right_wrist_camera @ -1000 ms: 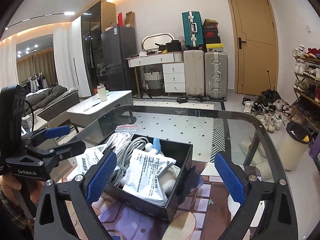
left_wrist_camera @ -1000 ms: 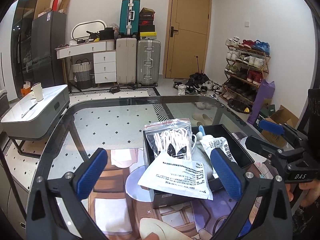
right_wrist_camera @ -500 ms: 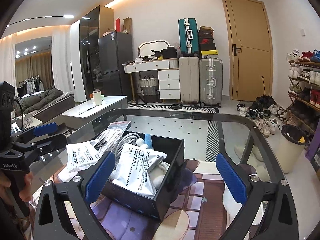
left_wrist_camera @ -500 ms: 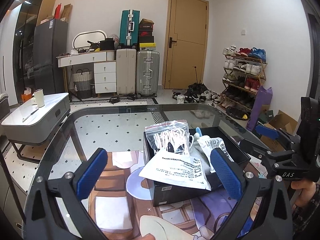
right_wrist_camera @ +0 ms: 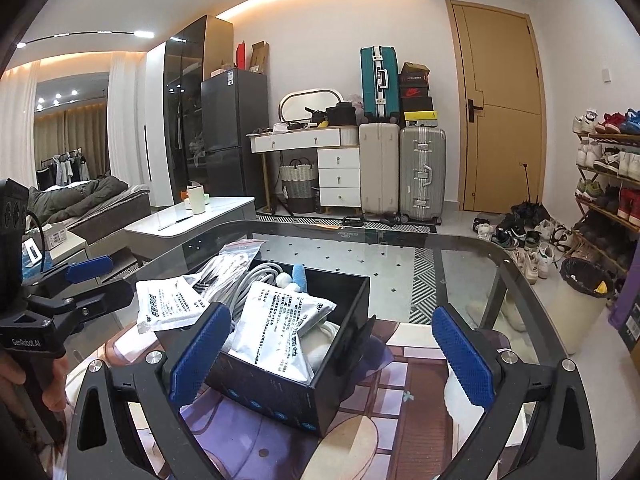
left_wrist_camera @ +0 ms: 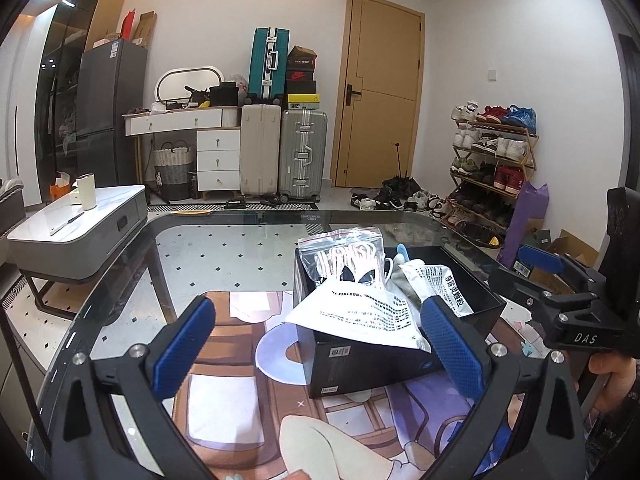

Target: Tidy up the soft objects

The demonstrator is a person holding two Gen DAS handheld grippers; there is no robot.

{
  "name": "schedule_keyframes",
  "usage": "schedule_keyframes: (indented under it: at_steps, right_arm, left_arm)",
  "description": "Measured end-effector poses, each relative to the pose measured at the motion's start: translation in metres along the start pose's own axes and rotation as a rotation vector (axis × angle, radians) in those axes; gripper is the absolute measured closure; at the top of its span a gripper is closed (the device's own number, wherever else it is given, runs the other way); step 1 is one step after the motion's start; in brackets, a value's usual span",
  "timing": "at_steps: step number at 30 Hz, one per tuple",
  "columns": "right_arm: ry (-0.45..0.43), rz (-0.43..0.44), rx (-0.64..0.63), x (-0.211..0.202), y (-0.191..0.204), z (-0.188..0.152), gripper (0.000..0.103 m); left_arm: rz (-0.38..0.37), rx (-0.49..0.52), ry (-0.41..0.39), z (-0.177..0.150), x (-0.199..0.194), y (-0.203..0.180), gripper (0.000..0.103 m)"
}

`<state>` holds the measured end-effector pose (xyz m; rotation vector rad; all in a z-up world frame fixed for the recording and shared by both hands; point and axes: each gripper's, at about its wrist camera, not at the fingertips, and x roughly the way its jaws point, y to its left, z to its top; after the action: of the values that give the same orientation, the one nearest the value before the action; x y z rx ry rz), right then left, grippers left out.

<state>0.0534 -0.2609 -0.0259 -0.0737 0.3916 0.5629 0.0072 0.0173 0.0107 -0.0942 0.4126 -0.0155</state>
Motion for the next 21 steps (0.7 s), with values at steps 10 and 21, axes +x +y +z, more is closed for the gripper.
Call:
schedule_keyframes:
  at_steps: [10, 21]
  right_arm:
    - [-0.018, -0.004, -0.020, -0.0040, 0.0050, -0.0037, 0.001]
    - [-0.017, 0.000, -0.029, -0.0064, 0.0090, -0.0016, 0.001]
  left_arm:
    - [0.015, 0.006, -0.039, -0.0049, -0.0029, -0.0023, 0.000]
    - [0.019, 0.033, -0.057, -0.0074, -0.0081, -0.0103, 0.000]
